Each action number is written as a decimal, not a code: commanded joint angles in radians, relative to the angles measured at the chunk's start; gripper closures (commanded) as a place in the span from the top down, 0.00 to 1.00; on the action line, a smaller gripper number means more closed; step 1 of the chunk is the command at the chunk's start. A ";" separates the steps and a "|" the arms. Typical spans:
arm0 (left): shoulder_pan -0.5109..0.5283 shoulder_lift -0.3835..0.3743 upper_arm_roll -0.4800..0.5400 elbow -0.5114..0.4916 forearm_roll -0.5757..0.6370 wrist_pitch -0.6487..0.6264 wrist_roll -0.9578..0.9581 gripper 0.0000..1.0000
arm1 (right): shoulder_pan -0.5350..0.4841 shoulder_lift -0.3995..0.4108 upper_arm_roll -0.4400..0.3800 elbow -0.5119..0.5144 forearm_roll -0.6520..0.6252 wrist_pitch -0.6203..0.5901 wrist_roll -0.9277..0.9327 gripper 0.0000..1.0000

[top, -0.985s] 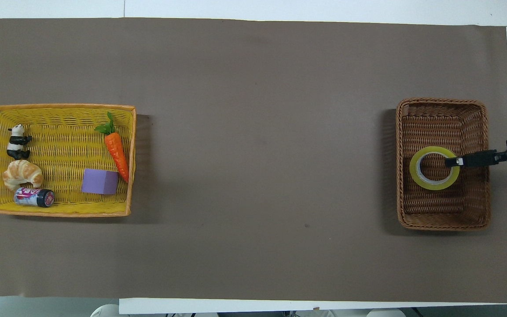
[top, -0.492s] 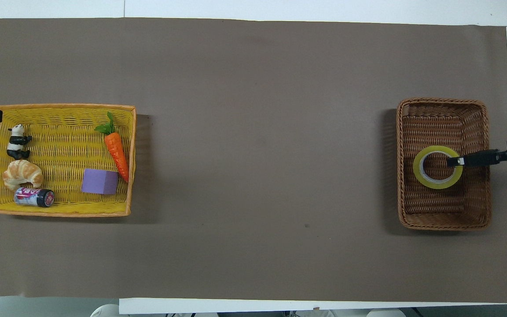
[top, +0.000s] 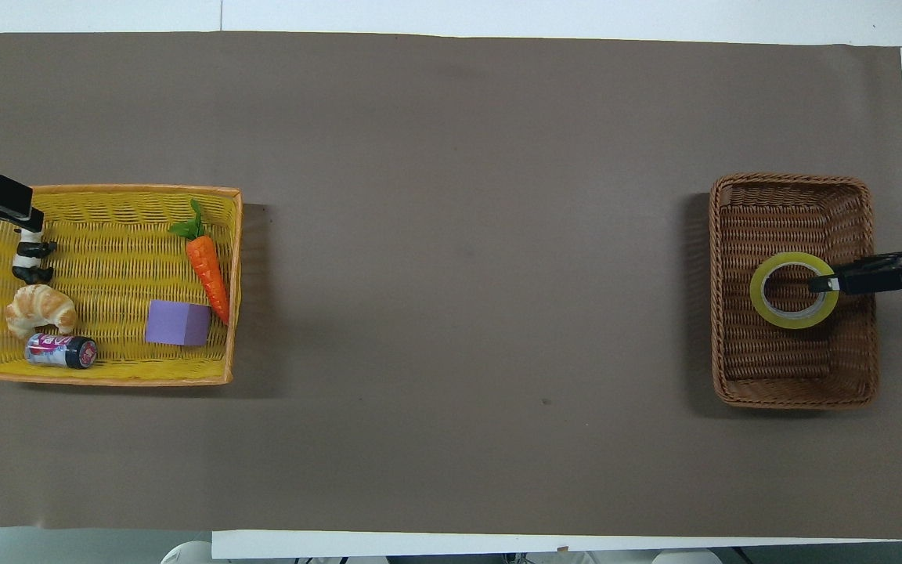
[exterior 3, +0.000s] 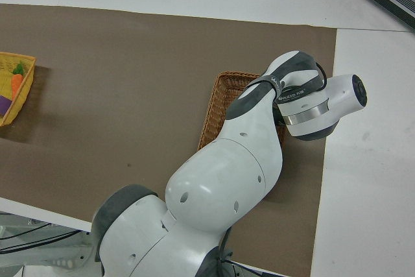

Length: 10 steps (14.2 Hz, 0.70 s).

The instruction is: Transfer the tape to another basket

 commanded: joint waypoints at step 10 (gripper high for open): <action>0.004 -0.030 0.014 -0.027 0.020 -0.007 0.002 1.00 | 0.261 -0.271 0.014 0.140 -0.445 0.003 0.459 1.00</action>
